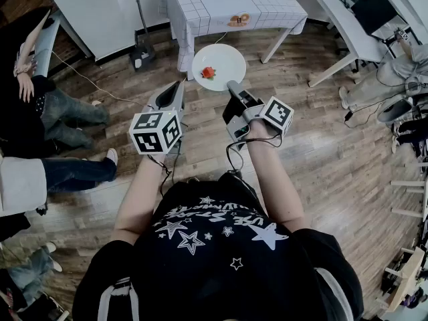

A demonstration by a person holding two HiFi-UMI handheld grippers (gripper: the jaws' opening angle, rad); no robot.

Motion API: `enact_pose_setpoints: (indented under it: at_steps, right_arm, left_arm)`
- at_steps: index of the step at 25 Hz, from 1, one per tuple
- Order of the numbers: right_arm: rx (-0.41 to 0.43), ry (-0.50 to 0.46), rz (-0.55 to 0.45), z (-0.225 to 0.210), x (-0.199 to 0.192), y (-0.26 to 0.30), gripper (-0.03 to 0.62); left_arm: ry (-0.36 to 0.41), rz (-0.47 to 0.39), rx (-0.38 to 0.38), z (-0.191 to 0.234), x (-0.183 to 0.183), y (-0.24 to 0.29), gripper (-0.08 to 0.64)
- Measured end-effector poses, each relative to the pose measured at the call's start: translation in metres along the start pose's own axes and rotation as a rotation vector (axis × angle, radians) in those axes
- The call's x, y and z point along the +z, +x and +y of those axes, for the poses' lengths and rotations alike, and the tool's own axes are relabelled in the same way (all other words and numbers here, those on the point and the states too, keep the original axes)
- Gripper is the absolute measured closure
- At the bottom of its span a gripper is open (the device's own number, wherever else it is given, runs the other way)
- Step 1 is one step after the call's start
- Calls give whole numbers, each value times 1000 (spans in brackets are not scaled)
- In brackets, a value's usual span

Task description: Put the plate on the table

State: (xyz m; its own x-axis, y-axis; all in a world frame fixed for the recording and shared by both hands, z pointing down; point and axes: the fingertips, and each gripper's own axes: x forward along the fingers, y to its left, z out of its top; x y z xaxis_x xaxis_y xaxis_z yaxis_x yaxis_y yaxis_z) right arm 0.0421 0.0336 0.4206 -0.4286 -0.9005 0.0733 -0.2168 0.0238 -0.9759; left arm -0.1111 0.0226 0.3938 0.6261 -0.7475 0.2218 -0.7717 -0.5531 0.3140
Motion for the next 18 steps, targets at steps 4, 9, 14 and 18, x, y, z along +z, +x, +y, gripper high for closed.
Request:
enact_pose_setpoints:
  at_steps: [4, 9, 14, 18]
  right_arm:
    - [8, -16, 11, 6, 0, 2, 568]
    - [27, -17, 29, 12, -5, 12, 568]
    - [29, 33, 42, 10, -4, 6, 568]
    - [15, 86, 45, -1, -8, 9, 568]
  left_arm:
    - [-2, -11, 3, 0, 4, -2, 551]
    - [1, -16, 9, 6, 8, -4, 551]
    - [-8, -9, 22, -4, 8, -5, 551]
    - [-15, 1, 28, 1, 3, -3, 551]
